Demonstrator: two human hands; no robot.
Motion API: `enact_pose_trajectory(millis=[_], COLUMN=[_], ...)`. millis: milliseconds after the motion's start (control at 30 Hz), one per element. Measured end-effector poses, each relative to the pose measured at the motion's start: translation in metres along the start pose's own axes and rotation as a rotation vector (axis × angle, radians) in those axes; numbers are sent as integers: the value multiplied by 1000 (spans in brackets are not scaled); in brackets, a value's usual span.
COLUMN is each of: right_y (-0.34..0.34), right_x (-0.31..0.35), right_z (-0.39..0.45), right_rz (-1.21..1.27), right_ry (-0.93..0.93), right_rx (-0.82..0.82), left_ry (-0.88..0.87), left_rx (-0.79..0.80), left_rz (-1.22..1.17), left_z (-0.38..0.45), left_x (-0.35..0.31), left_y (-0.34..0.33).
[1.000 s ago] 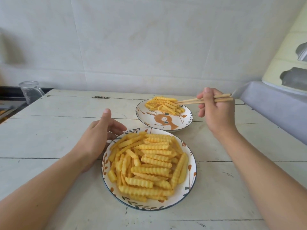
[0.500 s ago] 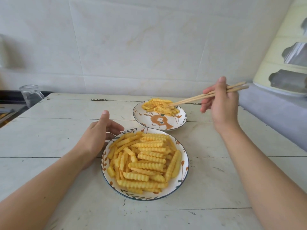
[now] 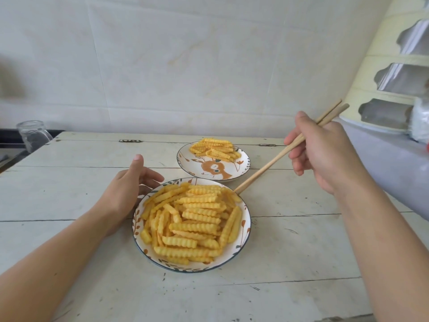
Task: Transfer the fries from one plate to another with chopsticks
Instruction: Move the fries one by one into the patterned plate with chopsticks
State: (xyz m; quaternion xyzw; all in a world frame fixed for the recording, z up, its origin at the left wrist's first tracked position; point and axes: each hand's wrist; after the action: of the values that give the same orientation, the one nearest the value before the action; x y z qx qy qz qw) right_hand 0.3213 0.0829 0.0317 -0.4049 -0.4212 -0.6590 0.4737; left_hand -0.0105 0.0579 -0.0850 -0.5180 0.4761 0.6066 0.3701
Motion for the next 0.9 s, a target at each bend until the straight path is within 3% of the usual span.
enact_pose_trajectory(millis=[300,600,900], right_y=[-15,-62,-74], right_x=[4,-70,-80], right_z=[37,40,49], right_rz=[122,-7,-108], right_ry=[126,325,354], right_rx=[-153,-99,-56], left_ry=[0,13,5], left_rx=[3,-16,-18], left_rz=[-21,-10,-2], left_z=[-1,2,4], left_x=[-1,1,2], left_y=[-2,0,0])
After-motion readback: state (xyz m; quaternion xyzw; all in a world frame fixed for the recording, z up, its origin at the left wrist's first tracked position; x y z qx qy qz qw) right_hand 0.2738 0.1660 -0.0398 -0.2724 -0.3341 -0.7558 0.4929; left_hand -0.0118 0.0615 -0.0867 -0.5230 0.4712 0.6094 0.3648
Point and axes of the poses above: each hand's wrist, its own z-axis towards the middle knuckle, its own y-axis out of the back of the hand, x = y × z, and after that the axes turned 1 degree about z, right-handed
